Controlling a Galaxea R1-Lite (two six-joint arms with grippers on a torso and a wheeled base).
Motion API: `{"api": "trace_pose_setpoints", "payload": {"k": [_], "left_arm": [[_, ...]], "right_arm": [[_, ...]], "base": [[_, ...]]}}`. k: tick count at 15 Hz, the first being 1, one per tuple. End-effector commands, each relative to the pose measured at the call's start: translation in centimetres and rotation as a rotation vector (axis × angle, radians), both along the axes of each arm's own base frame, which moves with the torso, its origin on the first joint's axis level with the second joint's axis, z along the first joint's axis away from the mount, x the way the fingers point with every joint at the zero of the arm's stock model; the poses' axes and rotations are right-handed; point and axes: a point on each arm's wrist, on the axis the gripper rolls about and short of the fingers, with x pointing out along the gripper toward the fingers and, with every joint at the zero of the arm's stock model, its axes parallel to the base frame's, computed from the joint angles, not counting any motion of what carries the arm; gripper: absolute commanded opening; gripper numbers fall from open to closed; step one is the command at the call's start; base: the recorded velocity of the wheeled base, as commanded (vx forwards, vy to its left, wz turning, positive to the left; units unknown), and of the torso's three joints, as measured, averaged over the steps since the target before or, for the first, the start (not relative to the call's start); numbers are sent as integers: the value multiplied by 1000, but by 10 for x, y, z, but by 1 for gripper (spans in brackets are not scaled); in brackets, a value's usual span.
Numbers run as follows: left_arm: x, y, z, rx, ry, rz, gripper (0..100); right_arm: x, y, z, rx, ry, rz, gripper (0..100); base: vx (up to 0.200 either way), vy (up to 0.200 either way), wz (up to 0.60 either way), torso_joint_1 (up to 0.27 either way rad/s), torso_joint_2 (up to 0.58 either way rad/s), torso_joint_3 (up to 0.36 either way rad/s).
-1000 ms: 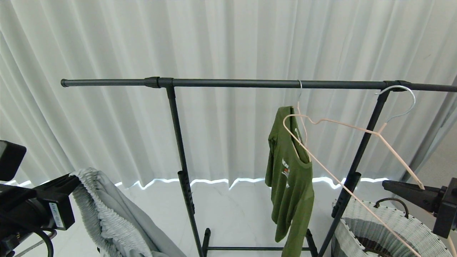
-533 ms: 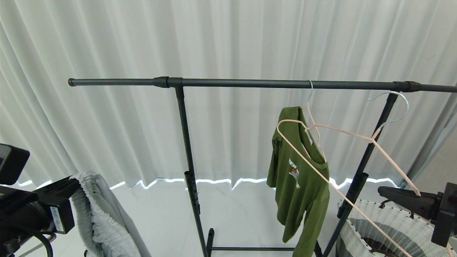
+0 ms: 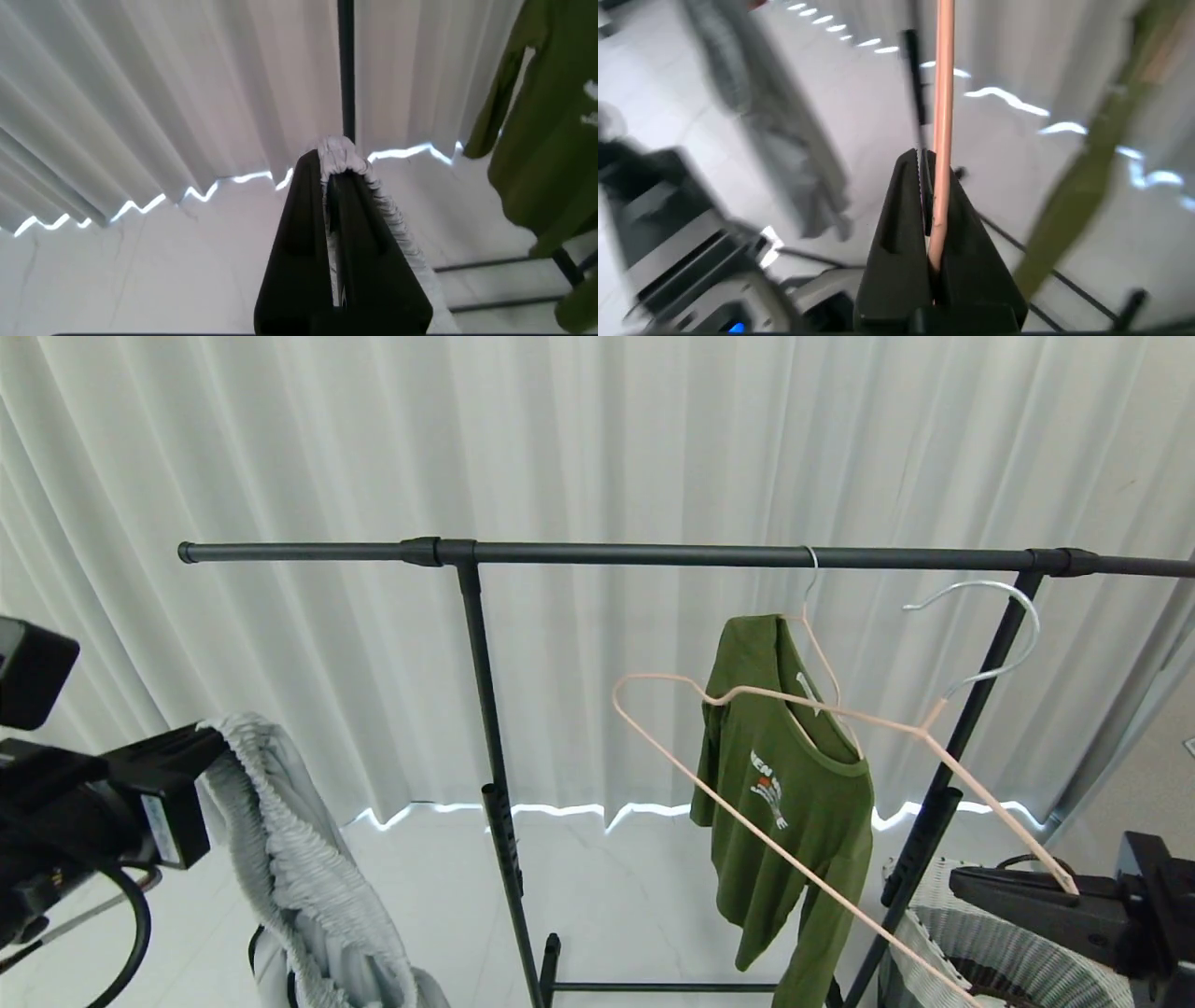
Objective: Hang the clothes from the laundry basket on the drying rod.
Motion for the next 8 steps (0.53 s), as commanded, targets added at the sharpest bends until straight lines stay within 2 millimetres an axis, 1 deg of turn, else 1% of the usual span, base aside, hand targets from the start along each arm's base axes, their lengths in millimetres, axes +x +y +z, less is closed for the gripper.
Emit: {"api": "trace_pose_setpoints", "payload": {"k": [1, 3, 4, 6, 8], "left_arm": [[29, -9, 21, 8, -21, 17, 0], [54, -26, 41, 5, -57, 26, 0], [63, -37, 47, 0, -67, 20, 0], [76, -60, 50, -1, -62, -13, 0], [83, -75, 52, -39, -58, -38, 0]], "right_arm": [[10, 12, 8, 0, -2, 43, 0], [14, 23, 18, 10, -19, 88, 0], [13, 29, 20, 12, -22, 121, 0], [11, 40, 22, 12, -19, 185, 0], [6, 47, 23, 25, -32, 232, 0]], "base": [[0, 0, 0, 0, 0, 0], [0, 0, 0, 0, 0, 0], [0, 0, 0, 0, 0, 0], [0, 0, 0, 0, 0, 0], [0, 0, 0, 0, 0, 0]]}}
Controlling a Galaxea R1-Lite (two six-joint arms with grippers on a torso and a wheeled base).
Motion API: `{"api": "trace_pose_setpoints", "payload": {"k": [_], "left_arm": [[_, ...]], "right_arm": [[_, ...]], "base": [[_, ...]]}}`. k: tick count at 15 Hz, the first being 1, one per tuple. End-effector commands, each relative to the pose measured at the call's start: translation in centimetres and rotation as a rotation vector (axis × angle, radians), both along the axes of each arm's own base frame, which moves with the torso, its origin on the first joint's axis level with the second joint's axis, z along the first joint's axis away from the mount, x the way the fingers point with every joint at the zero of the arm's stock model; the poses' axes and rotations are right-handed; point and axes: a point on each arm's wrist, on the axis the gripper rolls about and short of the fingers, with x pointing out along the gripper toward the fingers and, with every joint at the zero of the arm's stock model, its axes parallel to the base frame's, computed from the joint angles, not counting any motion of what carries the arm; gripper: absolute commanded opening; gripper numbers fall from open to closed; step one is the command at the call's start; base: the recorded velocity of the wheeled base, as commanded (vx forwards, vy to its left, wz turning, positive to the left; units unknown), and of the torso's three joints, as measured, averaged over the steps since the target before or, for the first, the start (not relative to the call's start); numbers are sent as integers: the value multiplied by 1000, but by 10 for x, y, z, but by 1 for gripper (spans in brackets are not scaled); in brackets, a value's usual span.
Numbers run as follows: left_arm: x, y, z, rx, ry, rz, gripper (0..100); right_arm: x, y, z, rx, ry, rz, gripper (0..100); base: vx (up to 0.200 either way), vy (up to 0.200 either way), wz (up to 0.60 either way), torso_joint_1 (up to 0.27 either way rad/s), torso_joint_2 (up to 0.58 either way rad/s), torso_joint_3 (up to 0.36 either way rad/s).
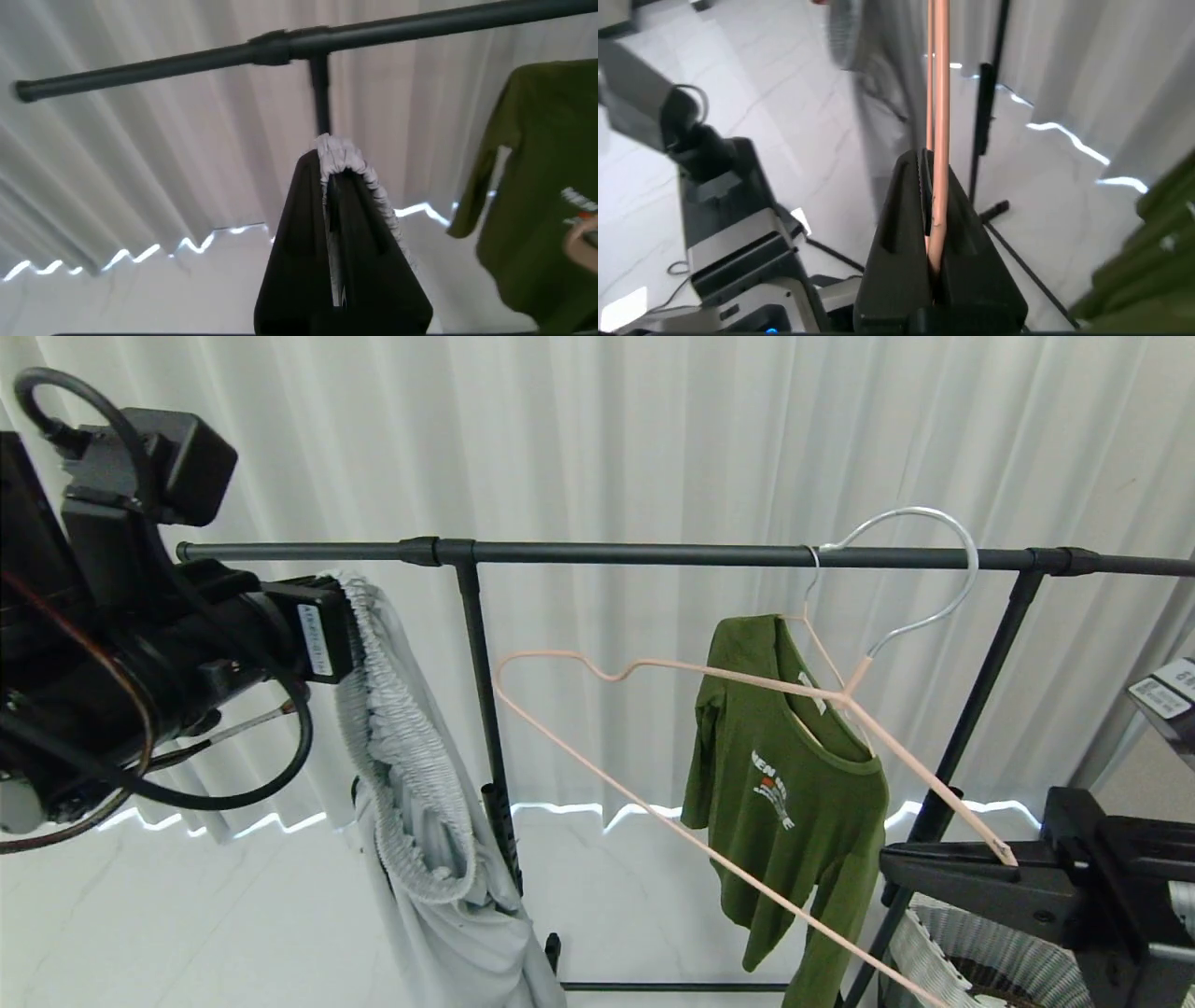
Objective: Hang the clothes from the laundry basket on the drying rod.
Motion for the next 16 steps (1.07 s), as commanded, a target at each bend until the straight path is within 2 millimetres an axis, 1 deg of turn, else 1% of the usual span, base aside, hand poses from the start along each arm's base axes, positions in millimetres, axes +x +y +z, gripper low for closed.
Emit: {"api": "trace_pose_setpoints", "payload": {"k": [1, 3, 4, 7, 9, 11, 14, 16], "left_arm": [[19, -17, -6, 1, 34, -27, 0], [22, -20, -7, -9, 38, -29, 0], [20, -24, -7, -36, 42, -41, 0], [16, -30, -11, -46, 59, -61, 0], [15, -32, -9, -49, 52, -67, 0], [15, -31, -9, -49, 51, -64, 0], [15, -30, -9, -43, 47, 8, 0], [14, -29, -9, -42, 46, 17, 0]], "right_arm": [[-2, 10, -3, -10, 13, 51, 0], [0, 17, -6, -15, 21, 75, 0], [4, 21, -8, -19, 24, 75, 0], [18, 35, -13, -10, 35, 63, 0], [29, 44, -16, -4, 85, 39, 0], [37, 49, -13, 7, 104, 13, 0], [46, 52, -3, 44, 116, -17, 0], [54, 57, 3, 61, 122, -63, 0]], "base": [[0, 0, 0, 0, 0, 0], [0, 0, 0, 0, 0, 0], [0, 0, 0, 0, 0, 0], [0, 0, 0, 0, 0, 0], [0, 0, 0, 0, 0, 0], [0, 0, 0, 0, 0, 0], [0, 0, 0, 0, 0, 0], [0, 0, 0, 0, 0, 0]]}}
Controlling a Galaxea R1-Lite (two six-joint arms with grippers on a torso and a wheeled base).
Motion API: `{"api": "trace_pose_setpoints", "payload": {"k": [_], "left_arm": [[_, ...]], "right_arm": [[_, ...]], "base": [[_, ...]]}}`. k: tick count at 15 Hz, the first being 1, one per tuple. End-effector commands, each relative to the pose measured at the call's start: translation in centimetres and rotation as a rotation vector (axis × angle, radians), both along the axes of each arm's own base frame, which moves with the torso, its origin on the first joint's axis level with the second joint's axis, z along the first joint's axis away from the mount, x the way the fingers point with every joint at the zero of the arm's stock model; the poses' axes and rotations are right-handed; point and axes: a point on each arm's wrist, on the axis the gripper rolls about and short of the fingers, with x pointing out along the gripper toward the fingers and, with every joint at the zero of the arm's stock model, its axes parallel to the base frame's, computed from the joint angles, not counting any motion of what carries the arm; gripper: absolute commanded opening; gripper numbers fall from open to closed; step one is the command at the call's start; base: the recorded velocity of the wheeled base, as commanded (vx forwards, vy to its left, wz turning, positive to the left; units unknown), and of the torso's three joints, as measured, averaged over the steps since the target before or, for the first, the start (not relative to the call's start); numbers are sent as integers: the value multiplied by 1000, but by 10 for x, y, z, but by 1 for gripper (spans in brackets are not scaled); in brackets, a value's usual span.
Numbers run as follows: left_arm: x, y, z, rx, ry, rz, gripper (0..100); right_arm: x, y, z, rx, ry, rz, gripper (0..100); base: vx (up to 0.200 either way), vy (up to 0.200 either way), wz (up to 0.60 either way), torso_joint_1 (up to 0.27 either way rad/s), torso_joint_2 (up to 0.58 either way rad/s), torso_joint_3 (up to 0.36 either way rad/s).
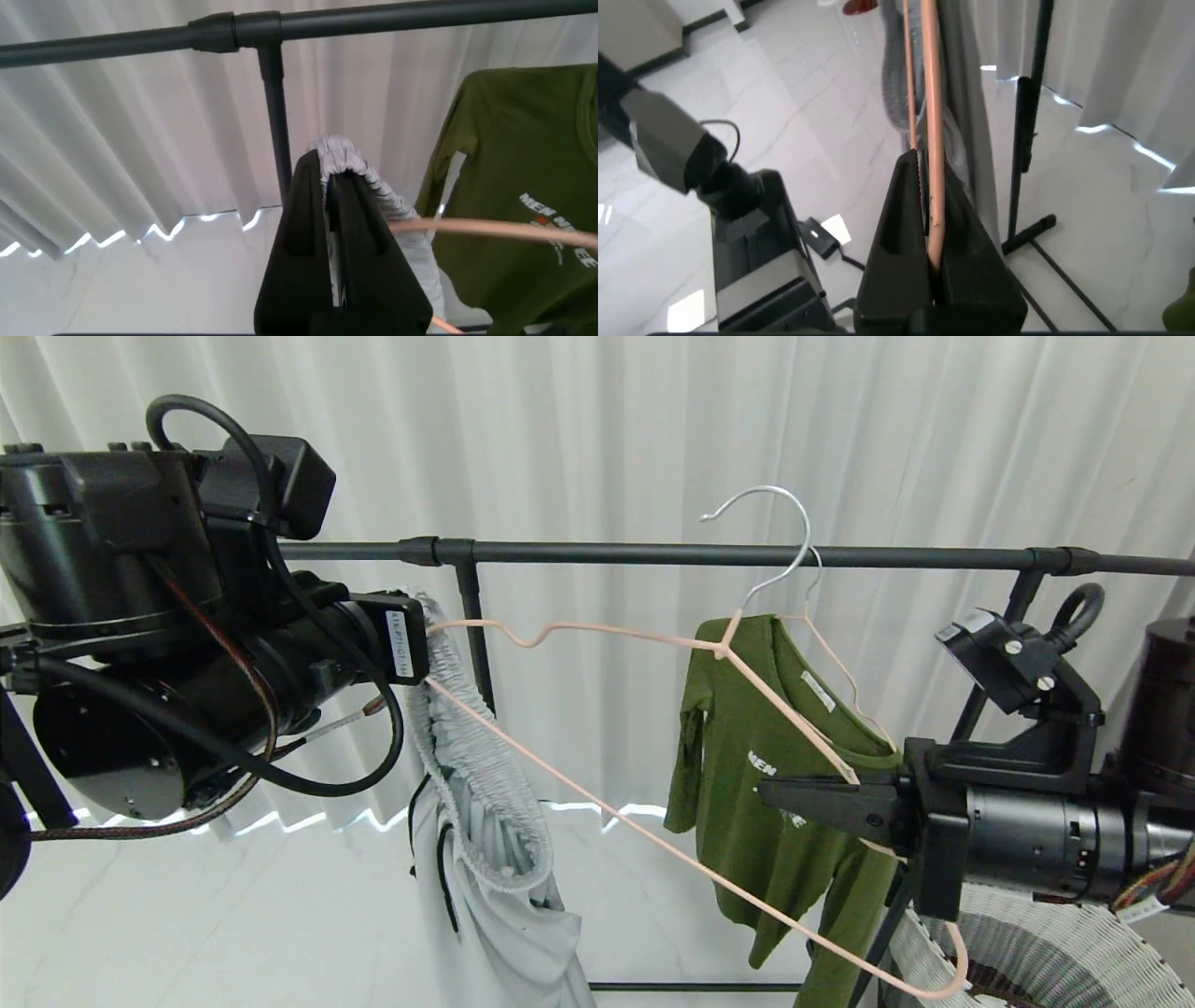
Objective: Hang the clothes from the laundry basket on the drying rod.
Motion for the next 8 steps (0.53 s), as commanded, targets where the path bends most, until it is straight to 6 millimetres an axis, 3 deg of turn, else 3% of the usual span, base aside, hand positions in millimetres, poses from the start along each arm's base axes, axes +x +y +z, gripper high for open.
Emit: {"api": "trace_pose_setpoints", "payload": {"k": [1, 5, 8], "left_arm": [[-2, 1, 1, -3, -4, 1, 0], [-3, -8, -4, 7, 13, -31, 0], [2, -9, -5, 13, 14, 1, 0]], "right_arm": [[8, 6, 2, 2, -1, -24, 0], [12, 18, -2, -13, 10, -15, 0], [8, 17, -2, -10, 17, -2, 0]], "base": [[0, 0, 0, 0, 0, 0], [0, 0, 0, 0, 0, 0], [0, 0, 0, 0, 0, 0]]}}
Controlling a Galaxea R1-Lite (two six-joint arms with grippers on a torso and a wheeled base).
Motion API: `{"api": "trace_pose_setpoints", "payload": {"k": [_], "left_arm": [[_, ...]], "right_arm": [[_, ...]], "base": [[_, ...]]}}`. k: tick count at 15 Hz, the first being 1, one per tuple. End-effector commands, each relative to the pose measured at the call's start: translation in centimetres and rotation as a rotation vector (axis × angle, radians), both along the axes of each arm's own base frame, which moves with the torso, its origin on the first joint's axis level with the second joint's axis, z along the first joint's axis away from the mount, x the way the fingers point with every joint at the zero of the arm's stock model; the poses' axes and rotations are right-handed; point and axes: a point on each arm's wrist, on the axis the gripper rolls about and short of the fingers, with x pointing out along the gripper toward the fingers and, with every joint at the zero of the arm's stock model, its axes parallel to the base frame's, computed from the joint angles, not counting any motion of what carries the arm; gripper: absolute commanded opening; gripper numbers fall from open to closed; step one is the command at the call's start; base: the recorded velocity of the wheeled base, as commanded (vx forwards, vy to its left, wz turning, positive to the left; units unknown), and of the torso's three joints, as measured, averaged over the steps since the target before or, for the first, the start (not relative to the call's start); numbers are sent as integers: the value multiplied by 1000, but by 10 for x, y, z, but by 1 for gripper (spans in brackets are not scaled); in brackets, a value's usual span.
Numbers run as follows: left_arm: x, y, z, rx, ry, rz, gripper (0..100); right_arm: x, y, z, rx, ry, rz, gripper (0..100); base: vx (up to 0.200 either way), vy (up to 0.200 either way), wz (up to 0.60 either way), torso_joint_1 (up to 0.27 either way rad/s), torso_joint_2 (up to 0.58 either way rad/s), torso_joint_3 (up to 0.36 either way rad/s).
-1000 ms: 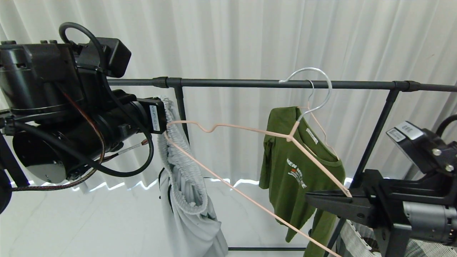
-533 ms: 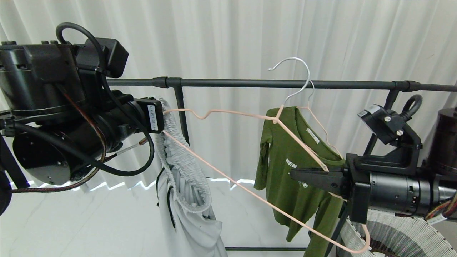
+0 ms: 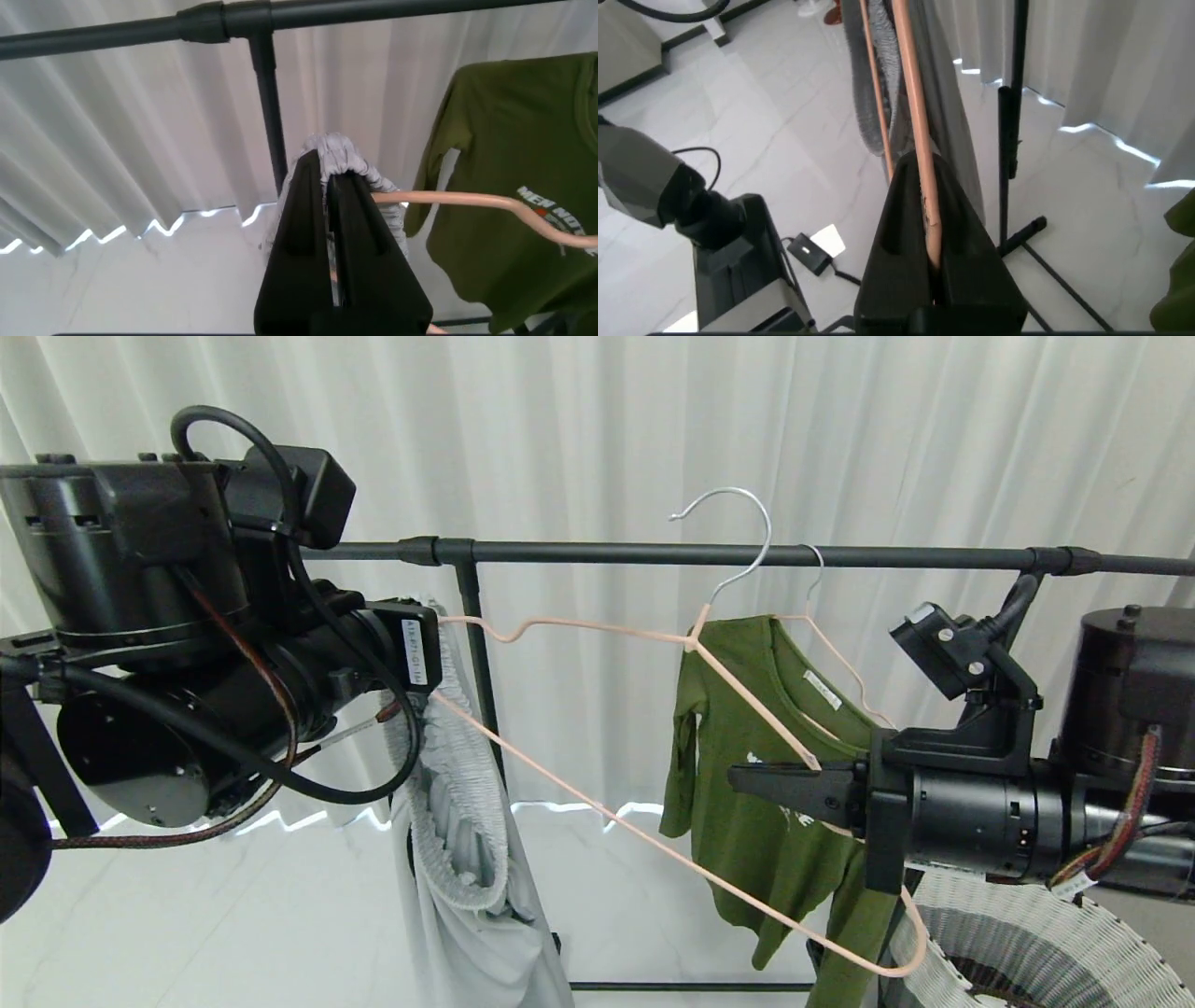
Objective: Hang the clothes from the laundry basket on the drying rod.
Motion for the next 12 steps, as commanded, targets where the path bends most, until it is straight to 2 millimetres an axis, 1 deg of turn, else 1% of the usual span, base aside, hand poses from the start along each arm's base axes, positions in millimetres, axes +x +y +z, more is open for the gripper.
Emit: {"api": "trace_pose_setpoints", "payload": {"k": [1, 4, 7, 9, 10, 12], "left_arm": [[8, -2, -2, 8, 4, 44, 0], [15, -4, 1, 7, -3, 80, 0], [15, -4, 4, 2, -15, 87, 0], [15, -2, 9, -1, -30, 131, 0], [14, -2, 10, -2, -33, 144, 0], [13, -3, 9, 0, -31, 142, 0]], "right_arm": [[-5, -3, 0, 9, 21, 13, 0], [-14, -1, -1, 33, 97, 64, 0], [-12, 0, -3, 42, 140, 43, 0], [-8, -3, -2, 50, 150, 19, 0], [-5, -4, 0, 56, 144, 8, 0], [0, 0, 6, 76, 150, 3, 0]], "base": [[0, 0, 0, 0, 0, 0], [0, 0, 0, 0, 0, 0], [0, 0, 0, 0, 0, 0], [0, 0, 0, 0, 0, 0], [0, 0, 0, 0, 0, 0], [0, 0, 0, 0, 0, 0]]}}
